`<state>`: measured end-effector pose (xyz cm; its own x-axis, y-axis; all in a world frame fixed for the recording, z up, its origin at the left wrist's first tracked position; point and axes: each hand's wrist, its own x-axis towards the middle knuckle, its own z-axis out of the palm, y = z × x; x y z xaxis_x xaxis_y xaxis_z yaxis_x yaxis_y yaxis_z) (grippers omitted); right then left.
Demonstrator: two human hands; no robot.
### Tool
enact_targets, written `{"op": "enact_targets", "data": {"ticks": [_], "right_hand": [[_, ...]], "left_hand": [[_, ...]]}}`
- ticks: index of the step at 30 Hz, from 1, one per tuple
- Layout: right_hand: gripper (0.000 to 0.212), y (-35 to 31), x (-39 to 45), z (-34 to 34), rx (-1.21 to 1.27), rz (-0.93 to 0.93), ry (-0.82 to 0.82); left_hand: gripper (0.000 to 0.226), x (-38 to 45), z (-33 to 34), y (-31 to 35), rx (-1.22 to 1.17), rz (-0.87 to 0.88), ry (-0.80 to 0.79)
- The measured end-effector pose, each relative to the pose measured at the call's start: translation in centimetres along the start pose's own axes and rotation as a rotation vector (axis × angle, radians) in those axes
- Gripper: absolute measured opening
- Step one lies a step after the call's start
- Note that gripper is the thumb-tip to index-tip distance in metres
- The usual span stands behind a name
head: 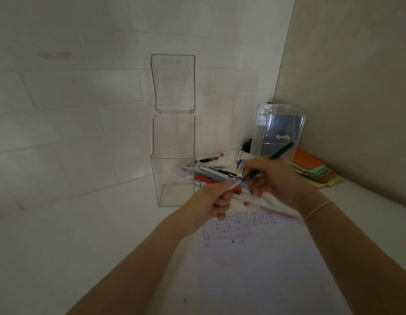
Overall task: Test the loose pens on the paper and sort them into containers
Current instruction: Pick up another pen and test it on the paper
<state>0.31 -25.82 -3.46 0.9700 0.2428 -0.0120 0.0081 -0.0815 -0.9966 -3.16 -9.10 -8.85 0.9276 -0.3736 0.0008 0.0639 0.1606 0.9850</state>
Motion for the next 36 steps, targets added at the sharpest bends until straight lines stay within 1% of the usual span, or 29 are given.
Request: {"op": "enact_targets", "data": {"ticks": [1, 2, 3, 5, 7, 9, 11, 13, 14, 16, 19, 21, 23, 26, 28, 32, 36], "right_hand": [[0.030, -0.6, 0.0, -0.6, 0.022, -0.039, 0.104], [0.031, -1.2, 0.1, -1.2, 0.006, -0.079, 0.169], [0.032, -1.5, 0.0, -1.2, -0.029, -0.112, 0.189], [0.030, -1.4, -0.5, -0.2, -0.064, -0.160, 0.187], [0.026, -0.8, -1.1, 1.4, -0.060, -0.187, 0.236], [0.026, 0.1, -1.8, 2.5, 0.003, -0.191, 0.303], [0.025, 1.1, -2.5, 2.9, 0.104, -0.148, 0.323], [0.019, 2.5, -3.2, 3.3, 0.178, -0.085, 0.303], [0.017, 3.2, -3.5, 3.6, 0.198, -0.061, 0.293], [0.018, 4.7, -3.7, 4.2, 0.218, -0.016, 0.292], [0.024, 6.4, -3.9, 5.1, 0.284, 0.092, 0.317], [0.024, 7.2, -3.8, 5.7, 0.284, 0.118, 0.298], [0.021, 7.9, -3.9, 6.4, 0.187, 0.095, 0.288], [0.028, 8.9, -4.3, 7.2, -0.069, 0.010, 0.335], [0.027, 9.2, -4.5, 7.4, -0.166, -0.030, 0.349], [0.026, 9.3, -4.8, 7.7, -0.250, -0.038, 0.318], [0.023, 8.9, -4.9, 7.9, -0.244, -0.012, 0.285]], "left_hand": [[0.037, -0.1, -0.6, 0.1, -0.089, -0.031, -0.002], [0.037, -0.1, -1.0, 0.1, -0.088, -0.046, 0.021], [0.038, 0.0, -1.2, -0.1, 0.007, -0.039, 0.058], [0.035, 0.7, -0.9, -0.9, 0.321, 0.013, 0.137], [0.028, 1.3, -0.5, -1.6, 0.650, 0.061, 0.207], [0.028, 1.4, -0.8, -2.0, 1.009, 0.099, 0.202], [0.033, 0.9, -1.6, -2.5, 1.310, 0.116, 0.172], [0.035, 0.5, -2.1, -3.1, 1.516, 0.141, 0.128], [0.036, 0.4, -2.4, -3.5, 1.580, 0.170, 0.115], [0.035, 0.4, -2.7, -4.2, 1.634, 0.259, 0.115], [0.032, 0.6, -3.1, -4.7, 1.589, 0.363, 0.115], [0.031, 0.7, -3.4, -4.9, 1.550, 0.387, 0.098], [0.030, 0.9, -3.7, -5.0, 1.533, 0.400, 0.089], [0.033, 1.0, -3.8, -5.3, 1.527, 0.437, 0.116], [0.034, 1.2, -4.0, -5.5, 1.525, 0.446, 0.128], [0.031, 1.4, -4.1, -5.7, 1.554, 0.428, 0.145], [0.032, 1.4, -4.2, -5.9, 1.555, 0.440, 0.166]]}}
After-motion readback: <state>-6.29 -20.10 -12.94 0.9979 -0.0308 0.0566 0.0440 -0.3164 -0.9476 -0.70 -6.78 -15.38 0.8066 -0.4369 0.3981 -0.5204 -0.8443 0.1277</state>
